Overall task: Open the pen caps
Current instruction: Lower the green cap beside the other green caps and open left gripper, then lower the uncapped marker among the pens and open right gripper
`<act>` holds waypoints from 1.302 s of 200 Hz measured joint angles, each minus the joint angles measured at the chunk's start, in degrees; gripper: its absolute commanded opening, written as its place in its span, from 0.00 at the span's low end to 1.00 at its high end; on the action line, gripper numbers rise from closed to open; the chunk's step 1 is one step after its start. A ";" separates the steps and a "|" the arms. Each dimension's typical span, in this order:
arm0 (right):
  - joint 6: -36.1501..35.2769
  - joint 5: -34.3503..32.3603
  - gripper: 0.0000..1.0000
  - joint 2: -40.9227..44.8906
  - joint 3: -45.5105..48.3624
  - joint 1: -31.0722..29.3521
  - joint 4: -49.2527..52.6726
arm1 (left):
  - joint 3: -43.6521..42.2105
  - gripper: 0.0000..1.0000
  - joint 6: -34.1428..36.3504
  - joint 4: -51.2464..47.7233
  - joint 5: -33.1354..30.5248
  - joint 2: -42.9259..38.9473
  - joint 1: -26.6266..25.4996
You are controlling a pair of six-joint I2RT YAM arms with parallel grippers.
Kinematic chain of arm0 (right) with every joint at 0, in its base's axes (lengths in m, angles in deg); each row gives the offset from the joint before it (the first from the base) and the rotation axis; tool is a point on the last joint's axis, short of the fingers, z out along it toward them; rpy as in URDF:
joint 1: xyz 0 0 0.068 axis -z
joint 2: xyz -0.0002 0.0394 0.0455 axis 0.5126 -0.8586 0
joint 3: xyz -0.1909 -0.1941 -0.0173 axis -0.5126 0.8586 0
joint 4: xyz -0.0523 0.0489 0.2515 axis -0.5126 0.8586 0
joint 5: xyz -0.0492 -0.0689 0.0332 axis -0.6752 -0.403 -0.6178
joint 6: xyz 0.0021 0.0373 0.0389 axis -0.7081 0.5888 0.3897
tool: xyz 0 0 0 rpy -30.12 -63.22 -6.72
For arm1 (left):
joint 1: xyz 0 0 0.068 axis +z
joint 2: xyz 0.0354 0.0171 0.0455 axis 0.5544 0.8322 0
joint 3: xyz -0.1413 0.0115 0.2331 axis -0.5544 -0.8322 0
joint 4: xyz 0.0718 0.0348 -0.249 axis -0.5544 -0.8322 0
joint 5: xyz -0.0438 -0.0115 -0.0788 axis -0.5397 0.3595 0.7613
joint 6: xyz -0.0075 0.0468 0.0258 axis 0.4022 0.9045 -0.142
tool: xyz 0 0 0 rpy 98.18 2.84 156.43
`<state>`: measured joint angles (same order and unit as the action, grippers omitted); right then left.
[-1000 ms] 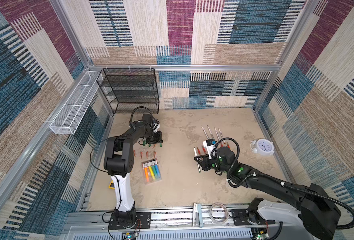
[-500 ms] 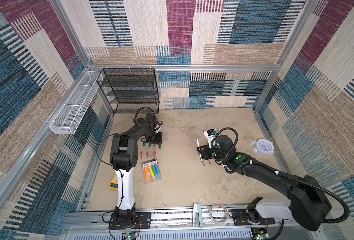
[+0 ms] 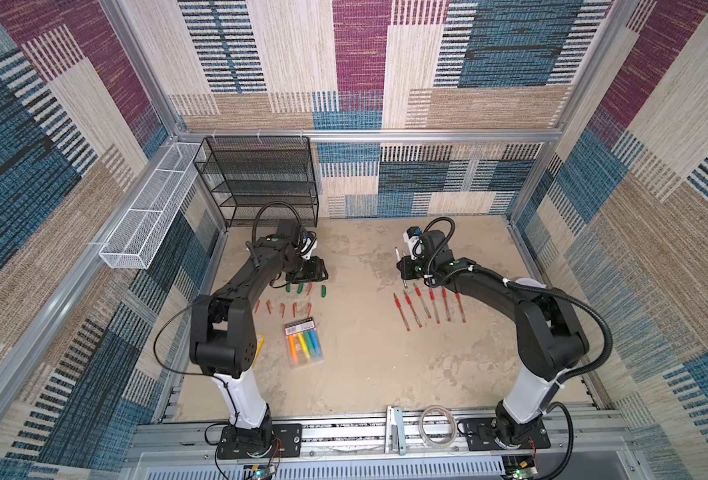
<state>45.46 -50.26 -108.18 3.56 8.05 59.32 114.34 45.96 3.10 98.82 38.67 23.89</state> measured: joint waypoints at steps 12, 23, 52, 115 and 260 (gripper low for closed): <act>-1.05 -0.09 0.03 -3.69 -3.80 0.92 1.31 | -4.15 0.65 -0.13 1.88 1.03 -4.74 0.02; -1.66 -0.07 0.04 -6.71 -7.08 1.44 2.97 | -8.07 0.68 -0.09 3.85 1.99 -8.96 0.02; -2.86 0.37 0.04 -13.16 -13.31 2.14 6.10 | -17.92 0.79 0.55 8.98 3.43 -19.17 -0.02; -4.31 -0.11 0.05 -23.39 -23.23 2.29 11.17 | -30.23 0.99 4.28 17.00 4.00 -34.25 1.33; -4.09 -6.34 0.25 -28.30 -31.12 2.27 18.40 | -33.66 1.00 5.62 22.12 0.98 -42.07 11.54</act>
<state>41.38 -56.60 -136.48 -27.56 10.32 77.72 80.68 51.58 25.22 99.81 -3.41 35.43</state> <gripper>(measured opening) 0.243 0.995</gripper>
